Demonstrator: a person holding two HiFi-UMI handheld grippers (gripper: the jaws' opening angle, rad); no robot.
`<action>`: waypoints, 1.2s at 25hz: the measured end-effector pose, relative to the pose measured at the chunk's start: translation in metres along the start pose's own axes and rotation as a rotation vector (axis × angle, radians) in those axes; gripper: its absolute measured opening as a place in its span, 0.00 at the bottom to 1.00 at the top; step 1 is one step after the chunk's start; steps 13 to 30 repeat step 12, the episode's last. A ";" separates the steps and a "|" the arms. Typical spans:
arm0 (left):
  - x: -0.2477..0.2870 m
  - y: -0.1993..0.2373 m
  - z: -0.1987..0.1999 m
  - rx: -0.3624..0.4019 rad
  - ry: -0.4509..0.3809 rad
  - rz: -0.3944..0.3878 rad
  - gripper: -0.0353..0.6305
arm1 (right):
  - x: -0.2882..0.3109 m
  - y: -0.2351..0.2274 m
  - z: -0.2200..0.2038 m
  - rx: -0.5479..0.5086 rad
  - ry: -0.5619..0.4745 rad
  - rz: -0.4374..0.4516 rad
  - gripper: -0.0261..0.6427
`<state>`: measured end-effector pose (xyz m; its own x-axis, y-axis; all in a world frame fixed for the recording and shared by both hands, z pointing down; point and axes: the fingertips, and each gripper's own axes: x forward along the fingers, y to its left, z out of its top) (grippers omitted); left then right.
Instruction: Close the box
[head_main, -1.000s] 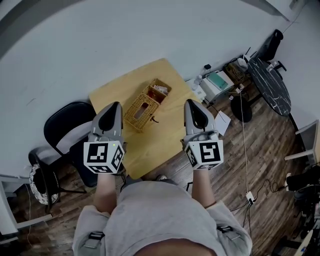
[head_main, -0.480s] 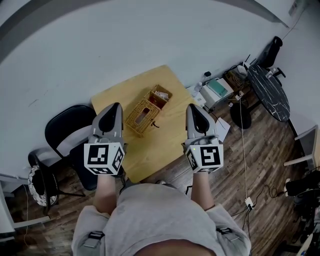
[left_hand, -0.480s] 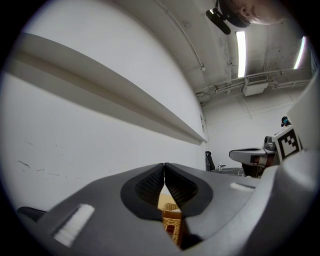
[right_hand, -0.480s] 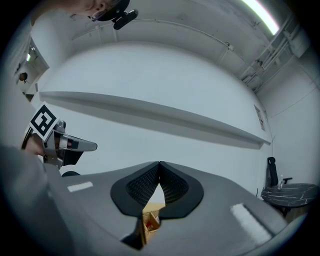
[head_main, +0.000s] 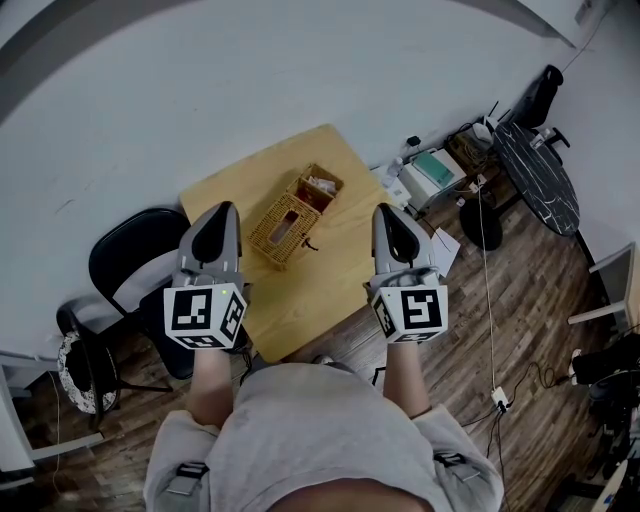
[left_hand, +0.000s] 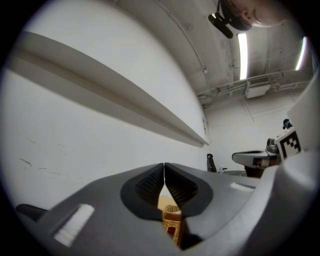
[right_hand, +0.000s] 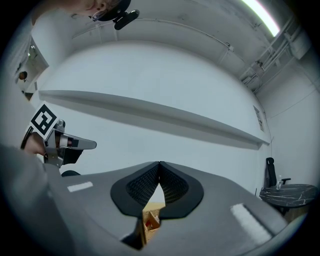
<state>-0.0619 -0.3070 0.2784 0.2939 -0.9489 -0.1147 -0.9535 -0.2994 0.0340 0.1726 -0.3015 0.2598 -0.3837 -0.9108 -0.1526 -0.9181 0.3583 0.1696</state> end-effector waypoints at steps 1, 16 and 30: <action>0.000 0.000 0.000 -0.001 -0.001 -0.001 0.14 | 0.001 0.001 0.000 0.000 0.001 0.000 0.04; 0.006 0.010 -0.005 -0.010 0.013 -0.013 0.14 | 0.010 0.007 -0.005 -0.003 0.012 -0.003 0.04; 0.006 0.010 -0.005 -0.010 0.013 -0.013 0.14 | 0.010 0.007 -0.005 -0.003 0.012 -0.003 0.04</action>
